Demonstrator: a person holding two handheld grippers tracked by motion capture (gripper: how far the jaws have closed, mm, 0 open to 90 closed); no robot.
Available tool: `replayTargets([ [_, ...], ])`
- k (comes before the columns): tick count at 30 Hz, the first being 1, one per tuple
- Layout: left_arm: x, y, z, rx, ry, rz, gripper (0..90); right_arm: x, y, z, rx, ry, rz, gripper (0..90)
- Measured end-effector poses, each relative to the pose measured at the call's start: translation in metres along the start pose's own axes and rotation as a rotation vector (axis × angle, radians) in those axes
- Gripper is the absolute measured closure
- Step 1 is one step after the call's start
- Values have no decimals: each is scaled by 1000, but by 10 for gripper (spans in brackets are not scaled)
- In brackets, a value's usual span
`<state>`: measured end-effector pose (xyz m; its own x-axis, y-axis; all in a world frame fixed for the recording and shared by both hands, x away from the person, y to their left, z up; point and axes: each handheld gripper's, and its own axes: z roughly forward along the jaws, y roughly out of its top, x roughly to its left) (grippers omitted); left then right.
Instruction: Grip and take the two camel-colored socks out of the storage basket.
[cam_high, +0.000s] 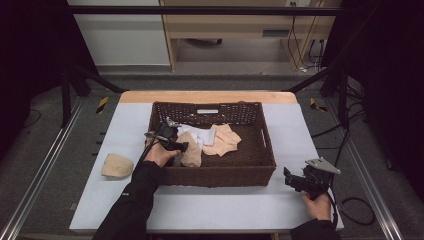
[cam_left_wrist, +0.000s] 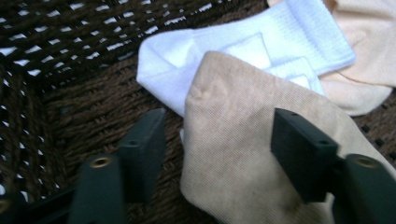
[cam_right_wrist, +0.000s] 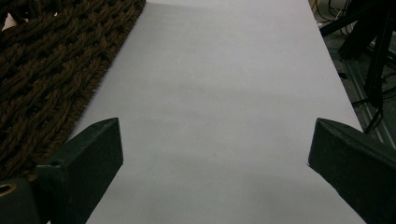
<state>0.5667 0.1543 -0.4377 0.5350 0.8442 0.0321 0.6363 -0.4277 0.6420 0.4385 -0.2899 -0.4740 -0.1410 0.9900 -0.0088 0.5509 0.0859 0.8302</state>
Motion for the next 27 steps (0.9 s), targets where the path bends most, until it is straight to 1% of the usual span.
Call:
replayTargets([
  [2, 0, 0, 0, 23, -7, 2, 450, 0, 0, 0, 4, 0, 0, 35],
  [5, 0, 0, 0, 44, -19, 3, 568, 0, 0, 0, 3, 2, -1, 35],
  [7, -1, 0, -1, 51, -27, 5, 645, 0, 0, 0, 5, 2, 2, 35],
  [9, -1, 1, -3, 52, -26, 12, 732, 0, 0, 0, 5, 2, 1, 35],
  [10, -2, 1, -4, 49, -27, 8, 767, 0, 0, 0, 4, 1, -1, 35],
  [12, -2, 1, -6, 48, -31, 11, 816, 0, 0, 0, 4, 2, -1, 35],
  [14, -2, 2, -9, 39, -26, 8, 840, 0, 0, 0, 3, 0, -3, 35],
  [15, -2, 2, -10, 20, -30, 5, 844, 0, 0, 0, 3, 0, -3, 35],
  [16, -1, 2, -14, -17, -41, -8, 846, 0, 0, 0, 3, 0, -3, 35],
  [17, 0, 3, -16, -40, -44, -16, 849, 0, 0, 0, 4, -1, -4, 35],
  [20, 2, 3, -22, -102, -51, -29, 854, 0, 0, 0, 6, -3, -4, 35],
  [26, 1, 6, -37, -226, -53, -29, 857, -1, 0, 0, 5, -6, 0, 35],
  [27, 1, 7, -41, -255, -53, -29, 857, -1, 0, 0, 4, -7, -1, 34],
])
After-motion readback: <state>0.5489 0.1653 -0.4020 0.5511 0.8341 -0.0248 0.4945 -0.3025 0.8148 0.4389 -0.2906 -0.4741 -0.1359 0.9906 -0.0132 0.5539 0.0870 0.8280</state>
